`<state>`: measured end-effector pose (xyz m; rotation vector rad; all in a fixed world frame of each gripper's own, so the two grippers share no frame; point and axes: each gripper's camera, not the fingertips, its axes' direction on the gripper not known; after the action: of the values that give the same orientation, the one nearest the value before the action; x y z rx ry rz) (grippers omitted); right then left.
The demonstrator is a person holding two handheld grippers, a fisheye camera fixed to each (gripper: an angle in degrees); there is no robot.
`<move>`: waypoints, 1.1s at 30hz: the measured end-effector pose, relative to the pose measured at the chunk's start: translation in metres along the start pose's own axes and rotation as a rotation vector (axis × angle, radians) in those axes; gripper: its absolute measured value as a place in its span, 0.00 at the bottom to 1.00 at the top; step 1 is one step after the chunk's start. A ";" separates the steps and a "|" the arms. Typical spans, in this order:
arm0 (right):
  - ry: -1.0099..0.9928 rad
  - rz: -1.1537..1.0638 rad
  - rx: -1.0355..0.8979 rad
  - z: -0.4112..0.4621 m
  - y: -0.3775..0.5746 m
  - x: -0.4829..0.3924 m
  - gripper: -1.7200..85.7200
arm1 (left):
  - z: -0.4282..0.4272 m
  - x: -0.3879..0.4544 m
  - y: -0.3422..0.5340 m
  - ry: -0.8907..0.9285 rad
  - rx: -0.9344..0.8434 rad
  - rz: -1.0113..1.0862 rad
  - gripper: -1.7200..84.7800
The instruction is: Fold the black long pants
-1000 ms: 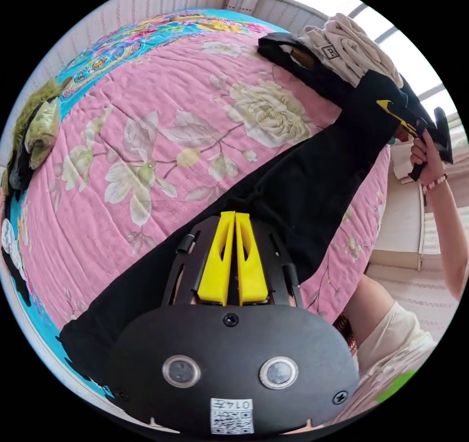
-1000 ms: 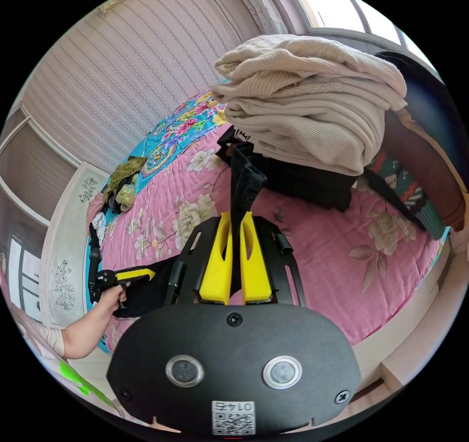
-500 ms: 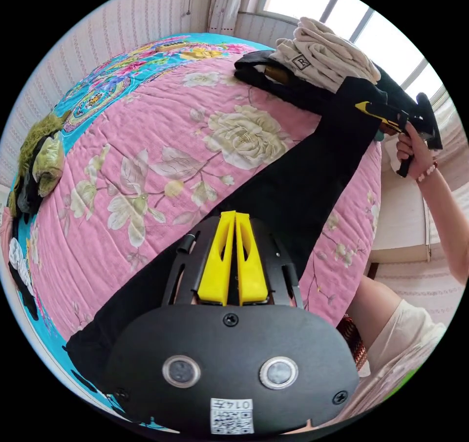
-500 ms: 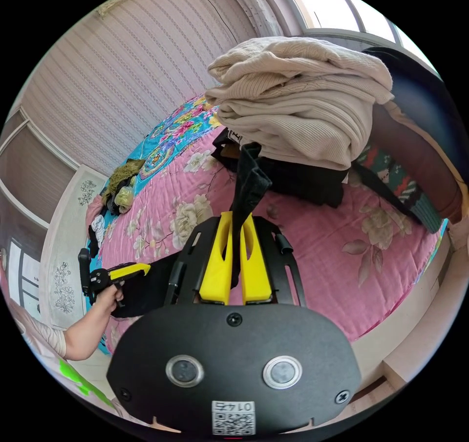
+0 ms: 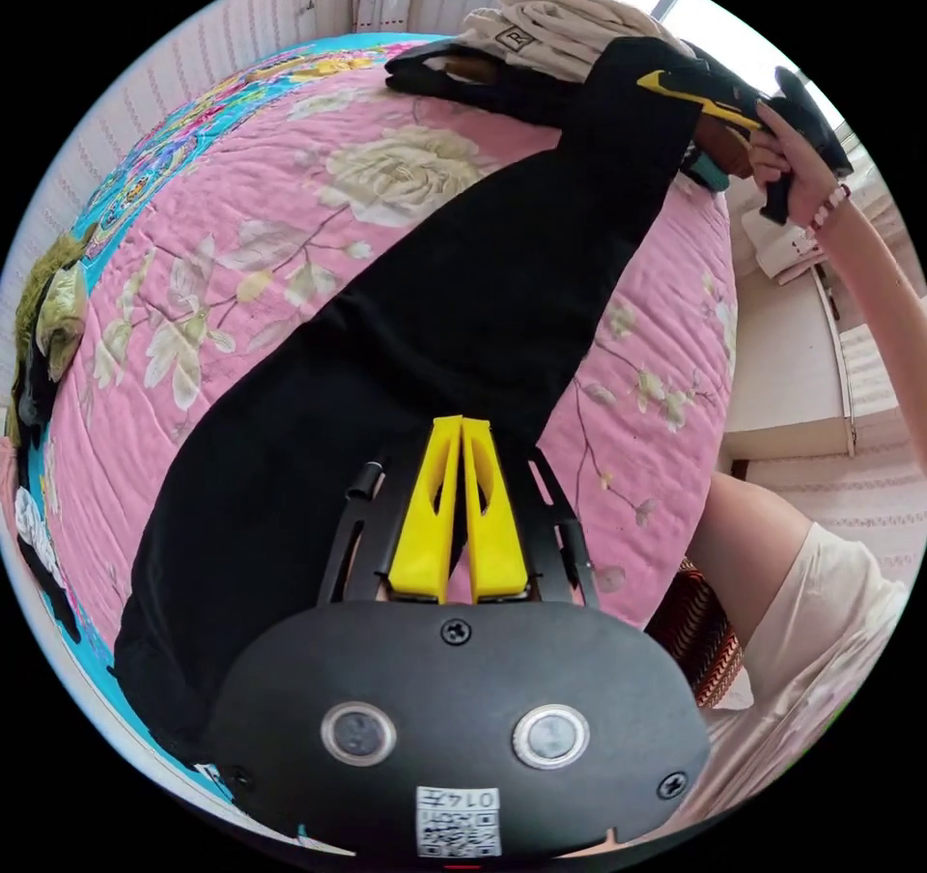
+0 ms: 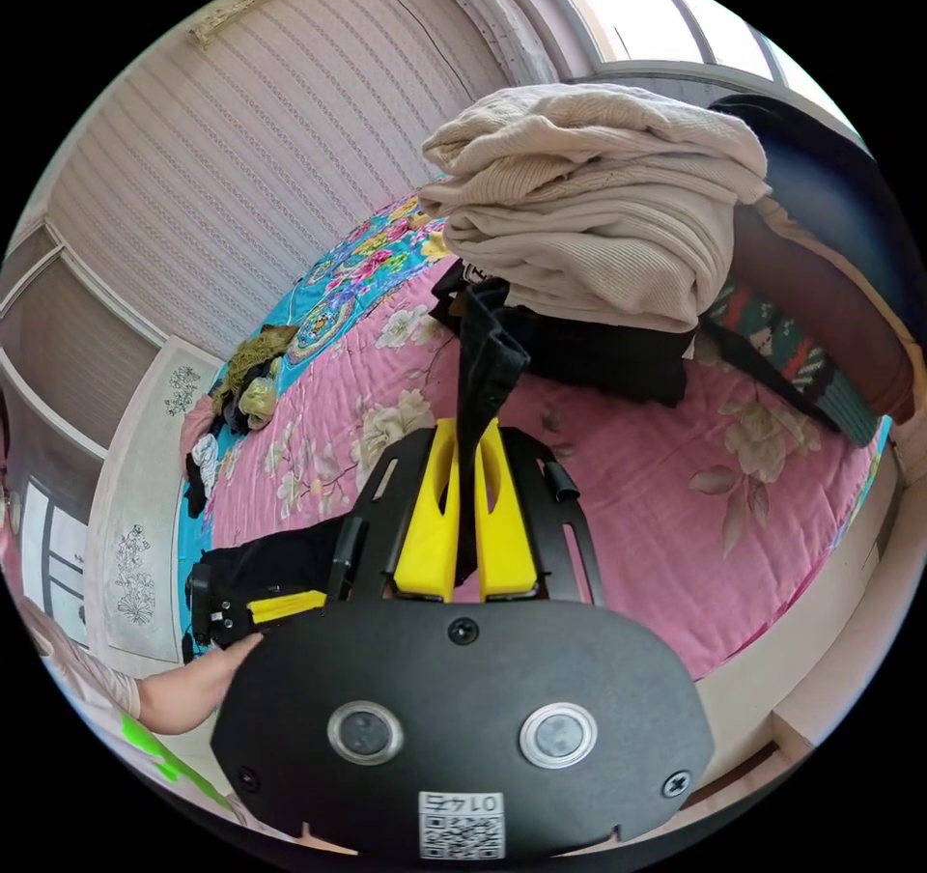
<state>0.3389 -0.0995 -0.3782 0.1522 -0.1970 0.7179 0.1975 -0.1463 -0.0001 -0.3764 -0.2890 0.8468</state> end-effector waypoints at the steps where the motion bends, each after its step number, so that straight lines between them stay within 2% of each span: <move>1: -0.002 -0.001 0.003 0.002 0.002 -0.004 0.03 | -0.003 -0.004 0.003 0.018 0.020 -0.024 0.01; 9: -0.091 -0.144 0.023 0.028 0.048 -0.100 0.04 | -0.066 -0.032 0.082 0.093 0.174 -0.231 0.01; 13: -0.181 -0.188 0.019 0.046 0.072 -0.153 0.04 | -0.081 -0.056 0.133 0.024 0.136 -0.358 0.01; 18: -0.238 -0.390 -0.013 0.082 0.116 -0.261 0.04 | -0.101 -0.095 0.192 -0.033 0.160 -0.559 0.01; 20: -0.183 -0.426 -0.033 0.101 0.129 -0.290 0.04 | -0.108 -0.112 0.220 -0.009 0.191 -0.636 0.01; 26: -0.028 -0.533 -0.083 0.167 0.168 -0.349 0.04 | -0.113 -0.124 0.264 -0.014 0.215 -0.697 0.01; 28: 0.051 -0.614 -0.107 0.188 0.181 -0.369 0.04 | -0.112 -0.125 0.273 -0.002 0.220 -0.709 0.01; 31: 0.291 -0.817 -0.143 0.232 0.211 -0.400 0.05 | -0.110 -0.125 0.282 0.008 0.217 -0.713 0.01; 33: 0.380 -0.932 -0.251 0.275 0.234 -0.411 0.05 | -0.109 -0.126 0.284 0.010 0.218 -0.712 0.01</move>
<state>-0.1542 -0.2438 -0.1901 -0.1358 0.1528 -0.2156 -0.0292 -0.0940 -0.2331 -0.0565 -0.2905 0.1710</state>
